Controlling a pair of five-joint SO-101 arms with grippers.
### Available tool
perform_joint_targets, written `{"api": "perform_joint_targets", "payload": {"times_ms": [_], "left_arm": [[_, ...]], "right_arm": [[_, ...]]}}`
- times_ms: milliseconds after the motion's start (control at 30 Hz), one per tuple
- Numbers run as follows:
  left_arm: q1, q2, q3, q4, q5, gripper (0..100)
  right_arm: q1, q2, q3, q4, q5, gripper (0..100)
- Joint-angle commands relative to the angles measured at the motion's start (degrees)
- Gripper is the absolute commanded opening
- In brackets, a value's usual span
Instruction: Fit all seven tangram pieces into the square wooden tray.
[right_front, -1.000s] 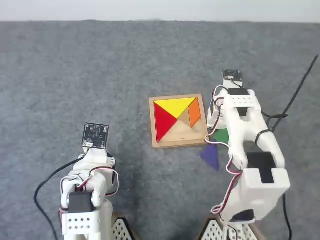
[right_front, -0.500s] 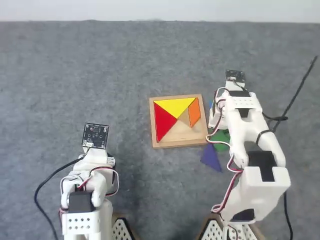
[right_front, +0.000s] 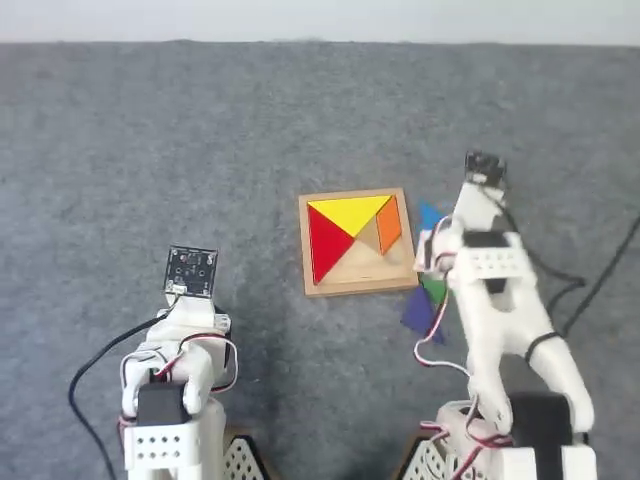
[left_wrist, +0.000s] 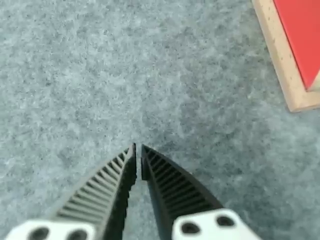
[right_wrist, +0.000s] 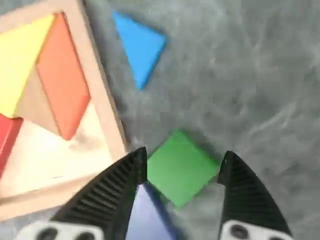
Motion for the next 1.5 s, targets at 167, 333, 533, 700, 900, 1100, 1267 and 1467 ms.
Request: {"api": "perform_joint_targets", "payload": {"times_ms": [167, 333, 533, 700, 900, 1100, 1267, 1467], "left_arm": [[0.1, -1.0, -0.7, 0.2, 0.0, 2], [0.1, -1.0, -0.7, 0.2, 0.0, 2], [0.1, -1.0, -0.7, 0.2, 0.0, 2], [0.1, -1.0, -0.7, 0.2, 0.0, 2], [0.1, -1.0, -0.7, 0.2, 0.0, 2], [0.1, -1.0, -0.7, 0.2, 0.0, 2], [0.1, -1.0, -0.7, 0.2, 0.0, 2], [0.1, -1.0, -0.7, 0.2, 0.0, 2]], "right_arm": [[-2.0, -3.4, 1.1, -3.9, -8.2, 24.5], [0.1, 0.0, 0.4, -4.8, -8.3, 24.3], [3.0, 8.9, -4.3, -3.9, -10.2, 24.2], [2.8, 12.4, -7.6, -0.8, -10.3, 24.2], [3.1, 12.5, -7.8, -0.7, -10.1, 22.6], [3.1, 12.6, -7.8, -0.4, -9.2, 7.7], [3.2, 12.5, -7.9, -0.2, -7.6, 6.9], [6.9, 7.3, -11.0, 5.6, -7.3, 7.3]]}}
